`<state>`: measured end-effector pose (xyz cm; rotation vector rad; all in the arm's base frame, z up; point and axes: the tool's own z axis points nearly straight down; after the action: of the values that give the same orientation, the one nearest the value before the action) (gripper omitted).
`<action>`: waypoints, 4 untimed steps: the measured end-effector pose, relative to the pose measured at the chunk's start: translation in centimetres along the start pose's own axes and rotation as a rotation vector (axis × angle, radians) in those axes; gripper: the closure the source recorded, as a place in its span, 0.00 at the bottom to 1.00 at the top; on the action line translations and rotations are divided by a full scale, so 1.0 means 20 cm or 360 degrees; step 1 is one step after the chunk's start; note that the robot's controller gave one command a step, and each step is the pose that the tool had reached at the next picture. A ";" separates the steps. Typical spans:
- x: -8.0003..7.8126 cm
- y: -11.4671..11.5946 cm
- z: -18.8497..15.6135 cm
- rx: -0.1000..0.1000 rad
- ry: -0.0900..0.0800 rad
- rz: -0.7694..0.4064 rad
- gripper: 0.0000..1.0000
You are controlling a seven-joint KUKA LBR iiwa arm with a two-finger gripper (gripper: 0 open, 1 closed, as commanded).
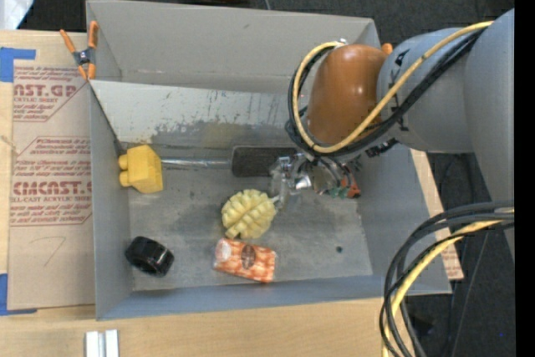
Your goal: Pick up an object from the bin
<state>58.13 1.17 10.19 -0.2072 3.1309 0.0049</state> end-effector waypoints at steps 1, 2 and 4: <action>0.00 0.00 0.00 0.0000 0.0000 0.0000 1.00; 0.01 -0.02 0.02 0.0000 -0.0005 -0.0045 1.00; 0.03 -0.11 0.07 -0.0003 0.0021 -0.0172 1.00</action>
Offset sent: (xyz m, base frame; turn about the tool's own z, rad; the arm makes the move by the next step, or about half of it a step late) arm -0.0110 -0.0370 -0.0319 -0.1371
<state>57.75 -1.04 8.84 -0.3774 3.1284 0.0064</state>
